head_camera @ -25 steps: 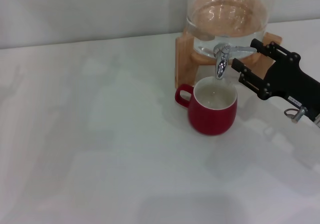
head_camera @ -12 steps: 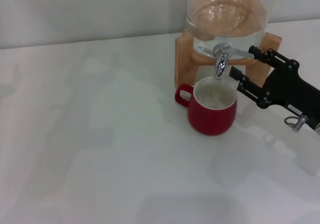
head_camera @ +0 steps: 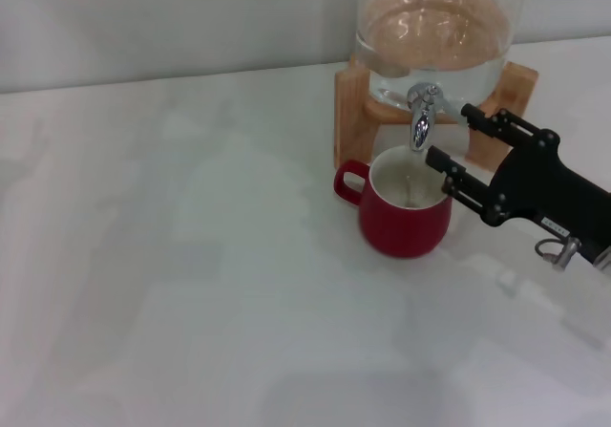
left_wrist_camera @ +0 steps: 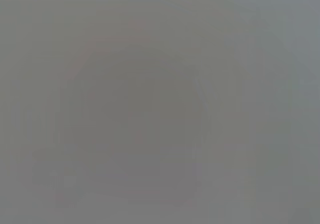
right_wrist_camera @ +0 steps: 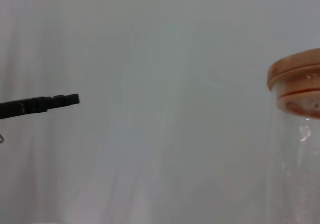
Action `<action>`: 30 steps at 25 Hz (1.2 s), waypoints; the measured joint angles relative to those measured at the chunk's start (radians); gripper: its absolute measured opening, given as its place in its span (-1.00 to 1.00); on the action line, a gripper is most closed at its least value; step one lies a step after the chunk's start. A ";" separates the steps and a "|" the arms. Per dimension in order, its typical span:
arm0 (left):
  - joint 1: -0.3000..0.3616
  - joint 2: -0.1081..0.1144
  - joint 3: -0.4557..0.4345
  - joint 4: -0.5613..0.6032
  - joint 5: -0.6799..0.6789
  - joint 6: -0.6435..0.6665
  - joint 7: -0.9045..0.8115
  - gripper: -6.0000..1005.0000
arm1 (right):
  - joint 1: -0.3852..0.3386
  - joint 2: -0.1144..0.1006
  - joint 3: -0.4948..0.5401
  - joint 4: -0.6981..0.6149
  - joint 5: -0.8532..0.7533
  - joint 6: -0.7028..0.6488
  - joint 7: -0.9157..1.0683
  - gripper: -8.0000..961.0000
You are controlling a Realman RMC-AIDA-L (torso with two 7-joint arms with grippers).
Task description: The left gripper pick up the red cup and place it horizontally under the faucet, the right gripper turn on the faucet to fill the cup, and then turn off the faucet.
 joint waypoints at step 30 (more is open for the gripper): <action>0.000 0.000 0.005 0.000 0.039 -0.004 -0.005 0.72 | 0.008 0.007 -0.005 0.001 0.023 0.005 0.001 0.25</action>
